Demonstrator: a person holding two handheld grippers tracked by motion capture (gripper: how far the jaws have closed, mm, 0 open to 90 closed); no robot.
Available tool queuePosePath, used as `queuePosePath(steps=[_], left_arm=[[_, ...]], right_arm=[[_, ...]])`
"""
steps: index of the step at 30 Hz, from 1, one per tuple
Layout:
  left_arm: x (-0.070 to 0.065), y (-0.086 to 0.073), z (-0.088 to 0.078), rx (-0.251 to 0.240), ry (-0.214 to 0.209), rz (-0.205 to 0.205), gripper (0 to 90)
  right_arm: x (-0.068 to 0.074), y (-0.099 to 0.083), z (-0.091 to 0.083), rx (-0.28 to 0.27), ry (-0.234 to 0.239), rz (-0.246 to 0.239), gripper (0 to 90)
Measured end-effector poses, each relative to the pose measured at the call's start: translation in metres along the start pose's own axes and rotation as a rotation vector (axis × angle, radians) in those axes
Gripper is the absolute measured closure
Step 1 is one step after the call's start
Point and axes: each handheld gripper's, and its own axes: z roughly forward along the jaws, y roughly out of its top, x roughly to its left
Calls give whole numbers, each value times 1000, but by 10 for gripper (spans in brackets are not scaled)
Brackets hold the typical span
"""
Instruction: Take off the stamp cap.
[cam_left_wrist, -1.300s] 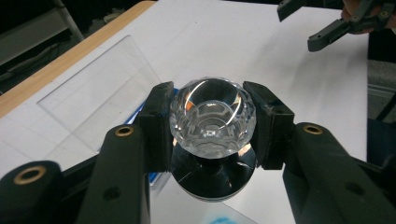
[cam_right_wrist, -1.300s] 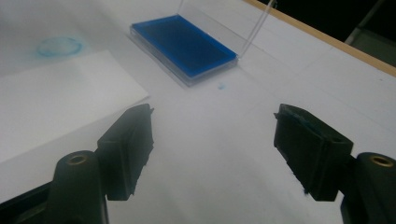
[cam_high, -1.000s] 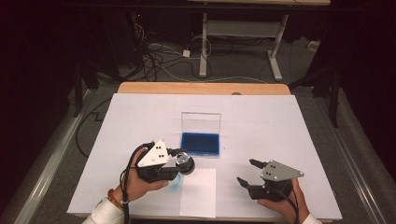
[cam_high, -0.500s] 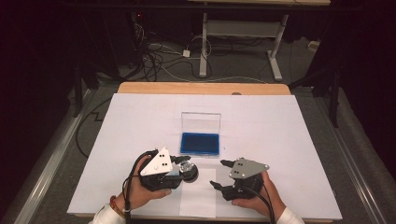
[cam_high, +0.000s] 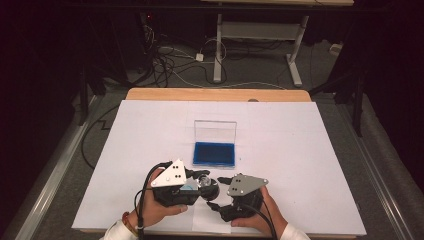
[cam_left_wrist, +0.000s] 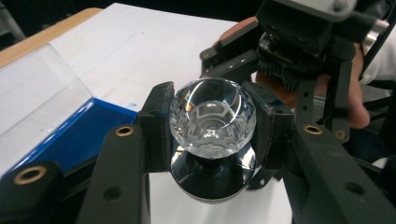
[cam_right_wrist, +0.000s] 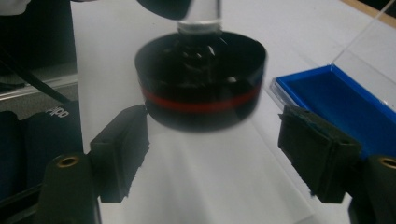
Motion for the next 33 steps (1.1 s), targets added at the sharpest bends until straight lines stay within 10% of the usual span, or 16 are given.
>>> queuePosePath(steps=[8,33], left_arm=[[1,0,0,-17,-19,-16,544],[3,-3,6,-11,-61,-36,544]], right_arm=[[6,2,3,-32,-7,-27,384],[8,0,1,-56,1,-25,377]])
